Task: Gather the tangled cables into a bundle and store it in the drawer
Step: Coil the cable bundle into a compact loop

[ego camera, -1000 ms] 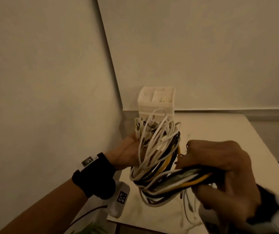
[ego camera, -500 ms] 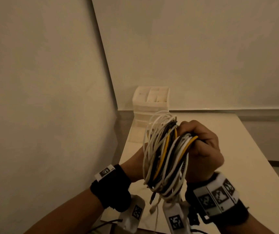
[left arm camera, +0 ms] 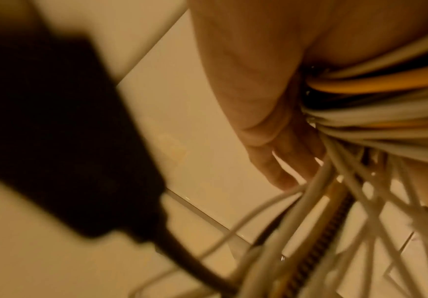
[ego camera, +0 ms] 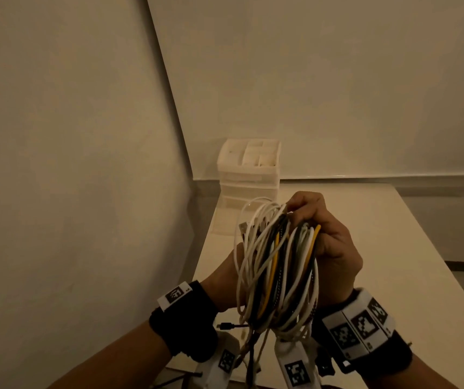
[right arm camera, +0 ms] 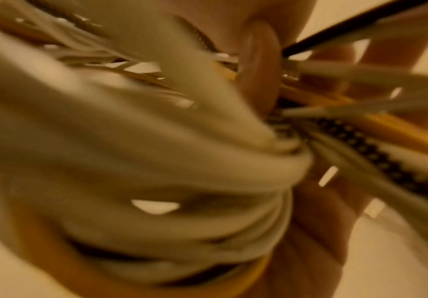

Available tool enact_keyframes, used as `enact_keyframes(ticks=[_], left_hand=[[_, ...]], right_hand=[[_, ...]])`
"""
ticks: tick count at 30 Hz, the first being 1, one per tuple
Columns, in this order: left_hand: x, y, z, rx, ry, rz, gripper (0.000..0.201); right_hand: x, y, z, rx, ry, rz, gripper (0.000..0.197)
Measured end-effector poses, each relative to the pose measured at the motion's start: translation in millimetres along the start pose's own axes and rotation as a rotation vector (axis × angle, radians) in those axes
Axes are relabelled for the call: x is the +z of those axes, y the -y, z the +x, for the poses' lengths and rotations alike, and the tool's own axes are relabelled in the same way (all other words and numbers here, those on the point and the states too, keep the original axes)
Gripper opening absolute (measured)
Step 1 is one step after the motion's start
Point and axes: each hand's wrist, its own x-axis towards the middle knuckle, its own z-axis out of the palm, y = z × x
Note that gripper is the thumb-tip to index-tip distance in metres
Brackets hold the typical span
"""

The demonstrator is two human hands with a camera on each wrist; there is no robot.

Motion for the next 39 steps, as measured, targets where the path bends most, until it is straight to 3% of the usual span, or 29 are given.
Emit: enact_keyframes(ticks=[2, 4, 7, 11, 15, 17, 19, 21, 23, 25, 27, 28, 30, 34, 39], left_hand=[[2.3, 0.5, -0.6, 0.043, 0.069, -0.052, 0.047], [3.0, 3.6, 5.3, 0.041, 0.068, -0.183, 0.063], [4.0, 6.6, 9.3, 0.018, 0.167, -0.188, 0.043], [0.1, 8.9, 19.8, -0.007, 0.058, -0.158, 0.069], [1.7, 5.8, 18.0, -0.006, 0.01, -0.203, 0.069], [-0.9, 7.0, 22.7, -0.074, -0.032, -0.322, 0.056], [-4.0, 6.0, 26.1, -0.027, -0.065, -0.373, 0.065], [-10.5, 9.0, 34.1, 0.033, 0.013, -0.362, 0.07], [-9.8, 5.4, 38.0, 0.066, 0.101, -0.46, 0.044], [-10.9, 5.5, 41.7, 0.118, 0.192, -0.479, 0.053], [-7.8, 2.4, 42.8, 0.221, 0.349, -0.474, 0.033], [-6.5, 0.7, 42.1, 0.199, 0.279, -0.429, 0.023], [-10.7, 7.7, 46.9, 0.098, 0.168, -0.392, 0.03], [-21.1, 16.8, 52.1, 0.204, 0.212, -0.321, 0.029], [-32.2, 27.0, 75.5, 0.348, 0.0, -0.22, 0.041]], right_hand=[[1.3, 2.7, -0.2, 0.032, 0.051, -0.013, 0.024], [0.2, 0.1, 0.9, 0.068, 0.062, -0.009, 0.027], [-2.2, -6.8, -0.5, 0.081, 0.056, -0.054, 0.022], [-1.2, -14.4, -2.9, 0.101, 0.051, -0.021, 0.023], [-0.9, -21.5, 3.1, 0.111, 0.125, -0.022, 0.022], [-3.3, -22.9, 7.0, 0.155, 0.183, -0.031, 0.018], [-7.9, -24.6, 11.1, 0.207, 0.235, -0.049, 0.015], [-13.0, -24.9, 14.1, 0.252, 0.292, -0.078, 0.014], [-17.7, -27.2, 15.4, 0.291, 0.355, -0.114, 0.015], [-21.2, -31.2, 16.9, 0.33, 0.402, -0.174, 0.02], [-21.8, -35.6, 21.7, 0.33, 0.432, -0.255, 0.029], [-22.7, -37.9, 25.1, 0.32, 0.438, -0.31, 0.036], [-28.3, -40.2, 30.4, 0.381, 0.454, -0.396, 0.046], [-39.6, -37.5, 29.0, 0.435, 0.48, -0.493, 0.076], [-51.2, -47.5, 11.0, 0.572, 0.329, -0.467, 0.084]])
